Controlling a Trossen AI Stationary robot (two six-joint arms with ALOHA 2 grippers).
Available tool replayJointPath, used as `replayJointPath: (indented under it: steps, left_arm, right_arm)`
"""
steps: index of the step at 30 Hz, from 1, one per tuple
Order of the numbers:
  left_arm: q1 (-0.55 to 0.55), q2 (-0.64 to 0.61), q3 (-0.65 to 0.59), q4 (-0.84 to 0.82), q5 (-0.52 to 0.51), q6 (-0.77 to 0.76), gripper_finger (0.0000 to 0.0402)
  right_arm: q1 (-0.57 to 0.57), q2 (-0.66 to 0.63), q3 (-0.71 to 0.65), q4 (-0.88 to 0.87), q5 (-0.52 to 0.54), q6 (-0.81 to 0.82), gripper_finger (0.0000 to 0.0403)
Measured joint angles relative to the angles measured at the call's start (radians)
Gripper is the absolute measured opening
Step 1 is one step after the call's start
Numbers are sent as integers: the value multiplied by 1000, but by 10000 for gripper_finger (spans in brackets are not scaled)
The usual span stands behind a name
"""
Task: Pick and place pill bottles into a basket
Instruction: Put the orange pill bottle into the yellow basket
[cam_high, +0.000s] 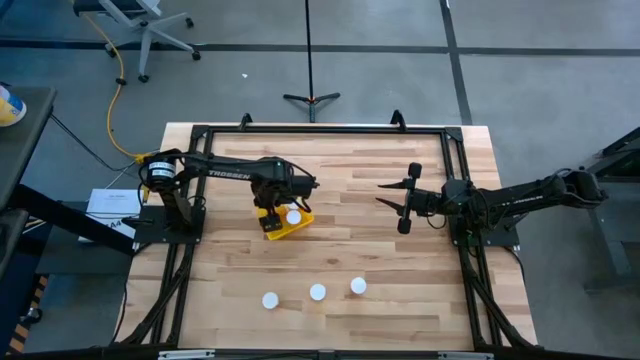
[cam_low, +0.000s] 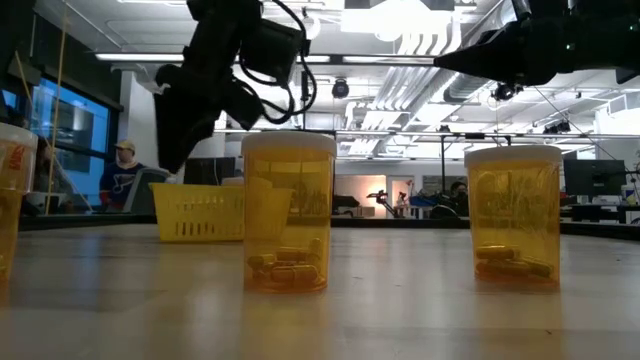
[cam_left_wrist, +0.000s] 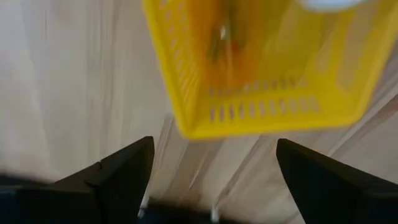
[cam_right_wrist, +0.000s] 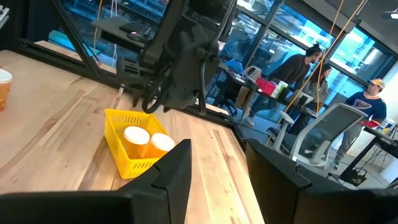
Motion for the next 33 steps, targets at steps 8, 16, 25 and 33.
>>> replayJointPath:
  steps: [8,16,25,33]
  left_arm:
    - [0,0,0,-61,16,-71,330]
    - [0,0,14,-183,117,-136,297]
    - [-61,-59,91,-125,113,-222,267]
    - [-66,-31,89,128,39,-167,261]
  right_arm:
    - [0,0,0,4,0,-8,144]
    - [0,0,0,4,0,-8,144]
    - [0,0,0,4,-8,-10,144]
    - [0,0,0,7,-15,-10,144]
